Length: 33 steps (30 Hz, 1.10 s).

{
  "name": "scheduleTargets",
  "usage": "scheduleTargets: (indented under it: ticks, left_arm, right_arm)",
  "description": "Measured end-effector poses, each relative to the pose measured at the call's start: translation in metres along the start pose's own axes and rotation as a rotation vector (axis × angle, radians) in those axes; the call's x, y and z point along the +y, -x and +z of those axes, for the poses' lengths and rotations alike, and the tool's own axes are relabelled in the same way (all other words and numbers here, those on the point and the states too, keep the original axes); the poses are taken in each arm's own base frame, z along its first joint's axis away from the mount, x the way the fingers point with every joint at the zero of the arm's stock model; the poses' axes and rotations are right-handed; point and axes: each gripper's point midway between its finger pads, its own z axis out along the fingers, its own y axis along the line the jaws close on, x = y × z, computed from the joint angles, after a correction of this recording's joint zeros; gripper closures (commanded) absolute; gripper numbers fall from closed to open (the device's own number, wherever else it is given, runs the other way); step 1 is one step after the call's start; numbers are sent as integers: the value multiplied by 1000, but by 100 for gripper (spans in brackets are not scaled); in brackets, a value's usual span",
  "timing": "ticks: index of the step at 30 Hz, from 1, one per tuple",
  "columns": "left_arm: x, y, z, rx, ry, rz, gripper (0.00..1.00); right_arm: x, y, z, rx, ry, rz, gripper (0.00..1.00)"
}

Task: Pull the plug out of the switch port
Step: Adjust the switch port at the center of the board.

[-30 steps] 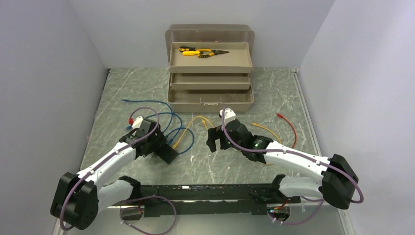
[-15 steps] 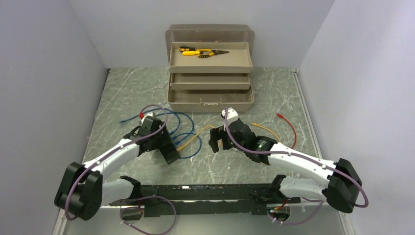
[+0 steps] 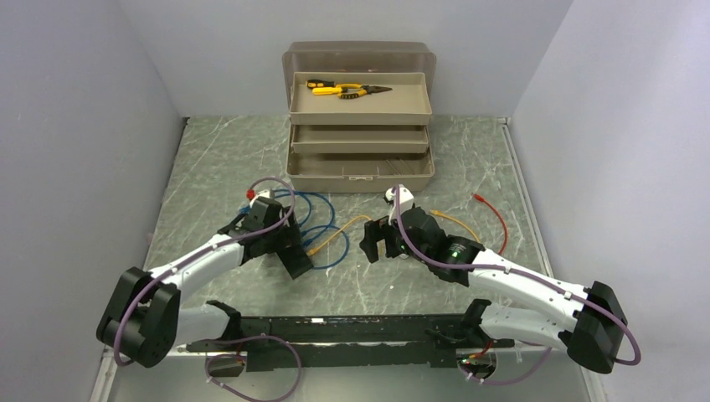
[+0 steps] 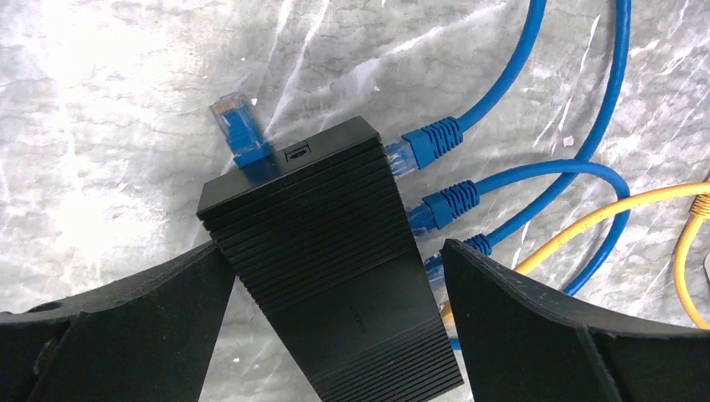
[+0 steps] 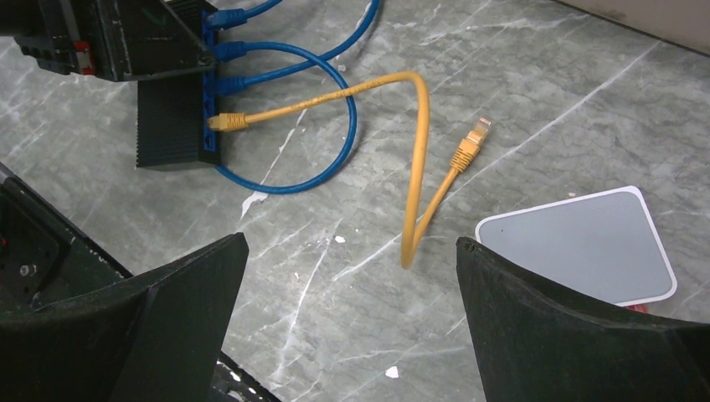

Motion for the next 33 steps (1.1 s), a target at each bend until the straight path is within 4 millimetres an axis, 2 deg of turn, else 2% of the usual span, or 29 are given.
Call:
scheduleTargets:
  ticks: [8, 15, 19, 23, 29, 33]
  left_arm:
    - [-2, 5, -25, -51, 68, -129, 1]
    - [-8, -24, -25, 24, 156, -220, 1]
    - [-6, -31, -28, 34, 193, -243, 1]
    - [-2, -24, -38, -5, 203, -265, 1]
    - [-2, -2, -73, -112, 119, -312, 1]
    - [2, -2, -83, -144, 60, -324, 1]
  right_arm:
    - [2, -2, 0, 9, 14, -1, 0]
    - [3, -2, 0, 12, 19, -1, 0]
    - [3, -4, 0, 15, 19, -1, 0]
    - [6, -7, 0, 25, 41, 0, 0]
    - [17, -14, 8, 47, 83, -5, 0]
    - [21, -19, 11, 60, 76, -11, 0]
